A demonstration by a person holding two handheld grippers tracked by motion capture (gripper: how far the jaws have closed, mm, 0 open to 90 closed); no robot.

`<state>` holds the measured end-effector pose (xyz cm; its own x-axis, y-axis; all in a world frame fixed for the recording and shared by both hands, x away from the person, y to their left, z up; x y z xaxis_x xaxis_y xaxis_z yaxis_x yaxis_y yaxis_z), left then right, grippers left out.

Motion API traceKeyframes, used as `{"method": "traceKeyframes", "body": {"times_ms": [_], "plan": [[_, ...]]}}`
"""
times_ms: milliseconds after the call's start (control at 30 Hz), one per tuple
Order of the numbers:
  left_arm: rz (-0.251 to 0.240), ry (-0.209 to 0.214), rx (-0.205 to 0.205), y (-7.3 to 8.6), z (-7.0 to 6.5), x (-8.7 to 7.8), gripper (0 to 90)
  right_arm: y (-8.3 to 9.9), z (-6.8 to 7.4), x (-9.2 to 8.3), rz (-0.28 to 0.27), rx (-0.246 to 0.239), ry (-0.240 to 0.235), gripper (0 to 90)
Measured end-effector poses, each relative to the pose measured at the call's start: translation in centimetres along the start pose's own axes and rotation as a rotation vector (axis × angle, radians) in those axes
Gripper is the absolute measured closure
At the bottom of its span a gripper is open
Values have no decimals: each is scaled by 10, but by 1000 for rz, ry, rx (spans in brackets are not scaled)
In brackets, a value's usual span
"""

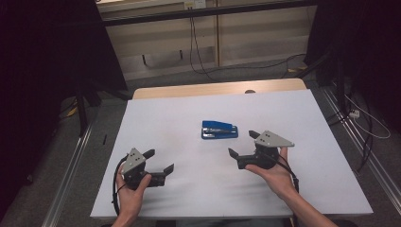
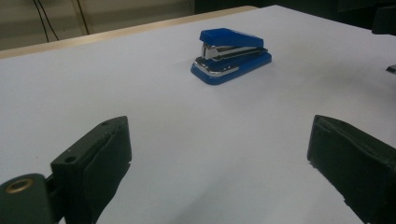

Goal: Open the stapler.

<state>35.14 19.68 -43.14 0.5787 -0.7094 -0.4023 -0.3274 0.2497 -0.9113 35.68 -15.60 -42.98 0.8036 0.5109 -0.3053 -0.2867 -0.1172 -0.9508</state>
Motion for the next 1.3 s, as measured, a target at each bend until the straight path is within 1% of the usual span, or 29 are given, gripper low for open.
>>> {"method": "traceKeyframes", "body": {"times_ms": [133, 267, 367, 400, 467, 567, 600, 633, 667, 700, 733, 767, 833, 933, 967, 1000, 1067, 1133, 1233, 1300], "plan": [[0, 9, 8, -4, 0, 7, 68, -2, 5, 7, 2, -10, -23, 26], [19, 16, 14, -5, 1, 17, 68, -3, 8, 16, 6, -6, -36, 42], [31, 11, 22, -7, 3, 23, 71, -4, 10, 24, 8, -4, -48, 51], [32, 5, 20, -8, 3, 24, 73, -4, 11, 26, 11, -7, -53, 60], [32, 13, 12, -9, 3, 27, 89, -4, 13, 31, 22, -13, -60, 65], [42, 10, 10, -11, 4, 33, 94, -4, 16, 37, 21, -16, -69, 79], [38, 8, 13, -13, 5, 34, 94, -4, 17, 38, 26, -18, -72, 79], [34, 13, 24, -14, 5, 37, 94, -3, 17, 39, 30, -24, -76, 82], [32, 22, 27, -16, 4, 40, 94, -2, 18, 40, 33, -31, -79, 89], [32, 22, 27, -16, 4, 40, 93, -2, 18, 41, 39, -31, -78, 91], [34, 20, 63, -20, 2, 45, 93, -1, 17, 41, 40, -28, -79, 96], [36, 25, 64, -22, 1, 48, 92, -2, 17, 41, 35, -27, -77, 104], [25, 37, 42, -25, 1, 53, 88, -2, 16, 42, 25, -28, -72, 128], [20, 31, 42, -31, 2, 60, 85, -3, 14, 43, 23, -36, -70, 156], [23, 35, 40, -33, 3, 63, 83, -4, 14, 44, 24, -30, -73, 174], [15, 40, 30, -35, 4, 65, 83, -4, 13, 45, 25, -31, -78, 191], [18, 35, 37, -39, 6, 70, 80, -6, 14, 48, 26, -34, -81, 204], [15, 36, 34, -42, 8, 74, 77, -8, 14, 51, 16, -39, -81, 225], [-2, 34, 36, -45, 9, 80, 65, -8, 13, 54, 18, -28, -81, 213], [8, 42, 48, -46, 10, 85, 57, -9, 12, 56, 25, -7, -99, 236]]}}
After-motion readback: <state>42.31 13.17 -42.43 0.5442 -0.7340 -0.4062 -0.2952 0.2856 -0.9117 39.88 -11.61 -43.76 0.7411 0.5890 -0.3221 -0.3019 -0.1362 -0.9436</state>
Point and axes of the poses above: each handheld gripper's, and its own axes: x roughly forward along the jaws, y roughly out of its underside, z roughly to its left, the point moved 3 cm from there along x, roughly forward along the jaws, and after that the axes turned 4 degrees about y, right-handed, at the moved point
